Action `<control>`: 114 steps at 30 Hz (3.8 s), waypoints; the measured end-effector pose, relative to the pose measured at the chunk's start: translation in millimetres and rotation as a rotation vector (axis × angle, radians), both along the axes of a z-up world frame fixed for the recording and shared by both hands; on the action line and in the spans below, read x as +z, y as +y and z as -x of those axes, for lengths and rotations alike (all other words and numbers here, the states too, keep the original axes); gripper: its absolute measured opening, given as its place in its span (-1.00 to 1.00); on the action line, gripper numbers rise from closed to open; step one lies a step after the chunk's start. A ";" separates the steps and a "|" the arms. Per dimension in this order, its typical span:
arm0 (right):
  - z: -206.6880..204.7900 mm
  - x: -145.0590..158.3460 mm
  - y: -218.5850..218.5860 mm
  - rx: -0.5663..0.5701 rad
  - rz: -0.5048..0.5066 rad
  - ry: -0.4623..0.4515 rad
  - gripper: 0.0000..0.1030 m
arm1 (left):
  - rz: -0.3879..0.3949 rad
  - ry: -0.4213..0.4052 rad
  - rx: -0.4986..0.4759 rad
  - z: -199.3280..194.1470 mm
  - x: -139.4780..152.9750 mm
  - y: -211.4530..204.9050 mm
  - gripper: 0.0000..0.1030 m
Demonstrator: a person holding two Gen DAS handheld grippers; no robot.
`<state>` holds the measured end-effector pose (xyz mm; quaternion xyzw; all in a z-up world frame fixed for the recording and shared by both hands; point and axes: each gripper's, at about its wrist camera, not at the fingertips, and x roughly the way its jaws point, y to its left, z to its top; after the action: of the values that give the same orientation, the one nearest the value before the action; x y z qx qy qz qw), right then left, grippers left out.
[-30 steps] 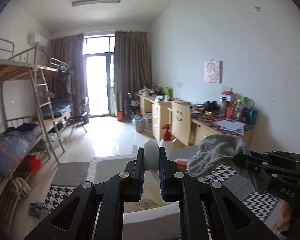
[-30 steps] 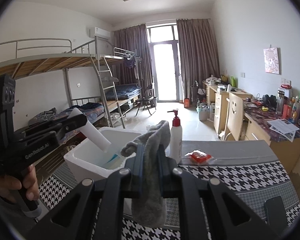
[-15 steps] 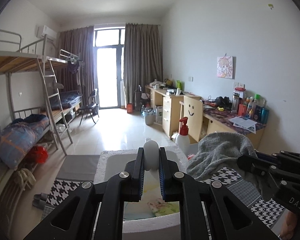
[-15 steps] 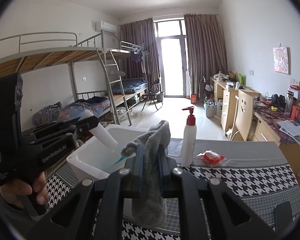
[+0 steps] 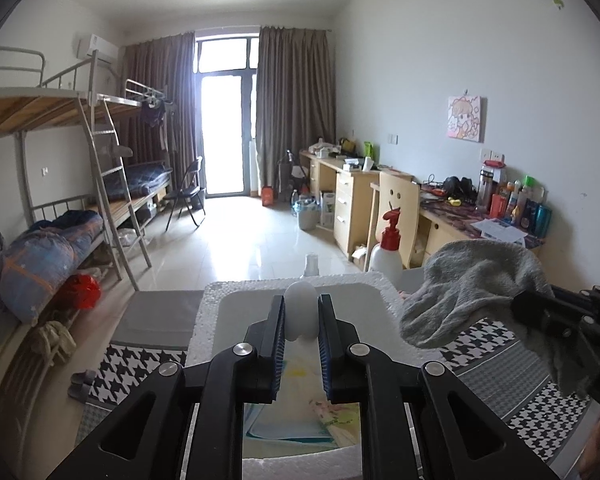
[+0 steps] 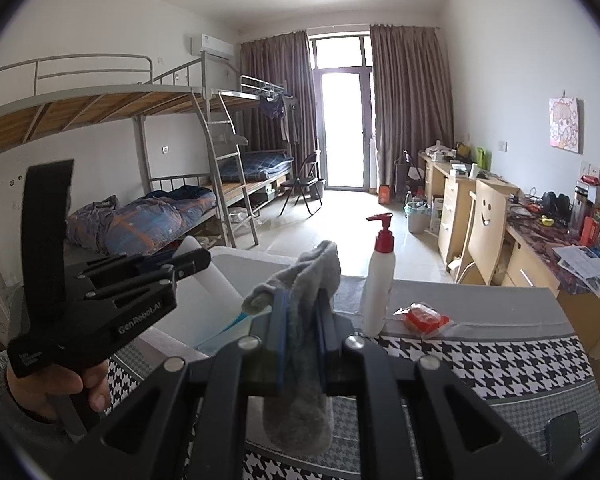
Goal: Organize soft objects
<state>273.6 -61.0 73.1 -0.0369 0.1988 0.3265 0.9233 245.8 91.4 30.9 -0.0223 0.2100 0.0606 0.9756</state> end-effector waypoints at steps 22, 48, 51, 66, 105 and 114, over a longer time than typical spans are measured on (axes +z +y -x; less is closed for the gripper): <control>2.0 5.6 19.9 0.039 0.000 -0.002 -0.70 | -0.045 -0.088 0.109 40.8 12.2 25.7 0.98; -13.5 -3.4 53.6 0.088 0.021 0.040 -0.70 | -0.036 -0.124 0.166 81.5 4.4 51.8 0.98; -20.0 -6.8 55.9 0.094 0.031 0.053 -0.70 | -0.035 -0.124 0.171 84.3 4.6 55.3 0.98; -30.3 -24.6 76.6 0.120 0.071 0.131 -0.58 | -0.013 -0.127 0.191 95.7 2.2 64.7 0.98; 21.2 5.7 2.8 0.043 -0.080 0.051 0.98 | -0.036 -0.151 0.134 119.3 19.3 28.4 0.98; 38.0 5.6 -15.9 0.026 -0.102 0.043 0.98 | -0.040 -0.153 0.105 131.1 20.2 15.1 0.98</control>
<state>235.6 -76.9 78.6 0.0146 0.2011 0.3486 0.9153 114.7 106.5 51.1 -0.0185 0.1323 0.1140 0.9845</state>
